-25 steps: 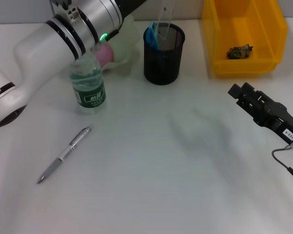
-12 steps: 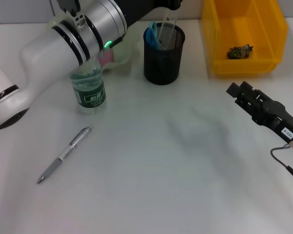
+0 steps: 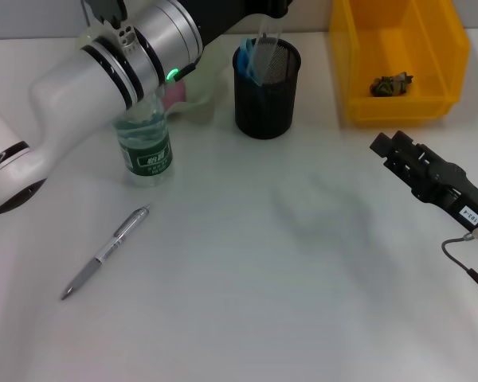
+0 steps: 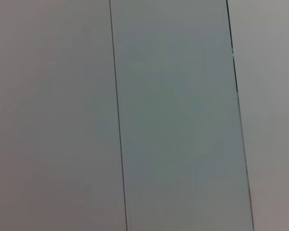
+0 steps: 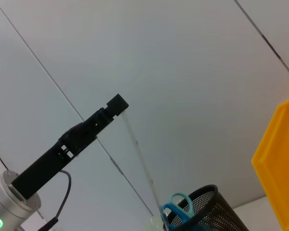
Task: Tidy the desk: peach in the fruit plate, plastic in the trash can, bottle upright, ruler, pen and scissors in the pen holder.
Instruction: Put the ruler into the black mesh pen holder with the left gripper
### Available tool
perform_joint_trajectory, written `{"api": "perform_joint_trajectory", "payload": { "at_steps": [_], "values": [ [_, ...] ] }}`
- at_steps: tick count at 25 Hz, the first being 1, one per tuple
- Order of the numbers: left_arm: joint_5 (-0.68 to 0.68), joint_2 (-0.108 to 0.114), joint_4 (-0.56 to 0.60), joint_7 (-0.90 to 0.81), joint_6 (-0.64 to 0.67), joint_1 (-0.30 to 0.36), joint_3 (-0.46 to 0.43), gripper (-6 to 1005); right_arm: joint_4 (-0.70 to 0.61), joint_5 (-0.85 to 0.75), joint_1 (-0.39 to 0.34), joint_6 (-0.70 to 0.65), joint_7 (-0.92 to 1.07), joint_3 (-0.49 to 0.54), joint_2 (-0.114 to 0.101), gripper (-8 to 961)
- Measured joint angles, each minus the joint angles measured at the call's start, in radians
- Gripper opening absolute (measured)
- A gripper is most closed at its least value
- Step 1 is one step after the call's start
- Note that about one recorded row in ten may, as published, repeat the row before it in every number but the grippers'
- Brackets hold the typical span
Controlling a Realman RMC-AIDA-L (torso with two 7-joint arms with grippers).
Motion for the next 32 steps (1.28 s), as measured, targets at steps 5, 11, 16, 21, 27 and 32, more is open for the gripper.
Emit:
{"api": "perform_joint_trajectory", "payload": {
  "at_steps": [5, 11, 16, 21, 27, 32],
  "values": [
    [0.0, 0.0, 0.0, 0.0, 0.003, 0.0, -0.002, 401, -0.001, 0.0, 0.002, 0.0, 0.0, 0.0, 0.0, 588],
    [-0.017, 0.0, 0.009, 0.0, 0.016, -0.006, 0.0, 401, -0.002, 0.0, 0.003, 0.0, 0.0, 0.0, 0.0, 589],
    [-0.037, 0.0, 0.01, 0.0, 0.024, -0.017, 0.009, 402, -0.002, 0.0, 0.002, 0.001, 0.0, 0.0, -0.001, 589],
    [-0.05, 0.0, 0.008, 0.001, 0.025, -0.019, 0.012, 402, -0.002, 0.0, 0.002, 0.002, 0.0, 0.0, -0.001, 589],
    [-0.096, 0.0, 0.004, 0.017, 0.021, -0.021, 0.037, 402, -0.003, 0.0, 0.004, 0.003, 0.0, 0.002, -0.002, 589],
    [-0.149, 0.0, -0.001, 0.068, 0.016, -0.025, 0.069, 403, -0.003, 0.0, 0.006, 0.005, 0.0, 0.002, -0.002, 588]
  ]
}}
